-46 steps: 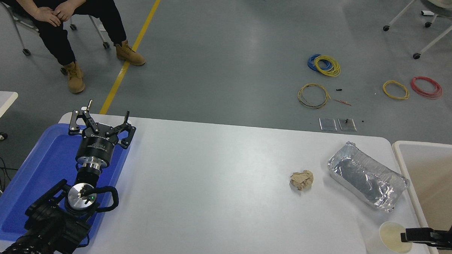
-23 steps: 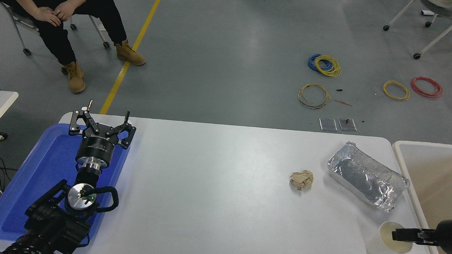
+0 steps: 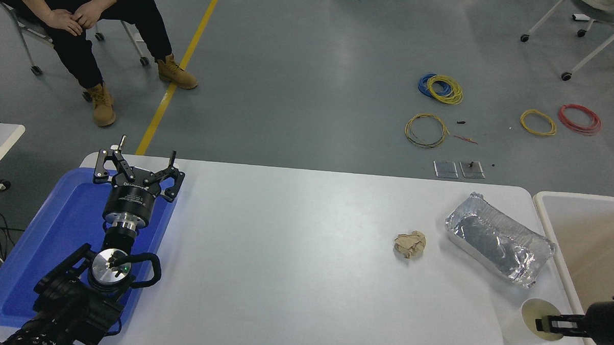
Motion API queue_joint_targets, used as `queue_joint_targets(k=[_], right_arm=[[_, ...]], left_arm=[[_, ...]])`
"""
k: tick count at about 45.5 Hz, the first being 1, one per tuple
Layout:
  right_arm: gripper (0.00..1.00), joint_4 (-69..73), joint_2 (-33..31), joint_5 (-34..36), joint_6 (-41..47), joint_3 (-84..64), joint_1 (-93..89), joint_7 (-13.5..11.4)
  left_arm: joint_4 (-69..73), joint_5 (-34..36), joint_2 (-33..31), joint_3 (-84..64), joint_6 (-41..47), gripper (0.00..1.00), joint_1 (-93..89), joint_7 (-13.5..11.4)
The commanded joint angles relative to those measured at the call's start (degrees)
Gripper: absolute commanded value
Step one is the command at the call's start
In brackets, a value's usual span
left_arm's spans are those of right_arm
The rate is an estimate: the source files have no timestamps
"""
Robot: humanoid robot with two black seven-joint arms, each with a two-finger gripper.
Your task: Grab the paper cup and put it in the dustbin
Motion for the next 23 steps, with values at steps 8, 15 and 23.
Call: queue_joint_targets(k=[8,15,23], right_arm=[[0.00,0.09,-0.98,0.01,-0.75,-1.12,1.99,5.04],[0.00,0.97,-2.04,0.01,-0.13,-5.16,7.70,6.35],[0.00,3.43,-1.78,0.18,2.59,-13.86,20.70,9.34]], left_arm=[[-0.08,0.05,-0.01,0.00,0.00,1.00,-0.02,0.00],[-0.08,0.05,-0.01,0.00,0.00,1.00,-0.02,0.00],[-0.08,0.05,-0.01,0.00,0.00,1.00,-0.02,0.09]])
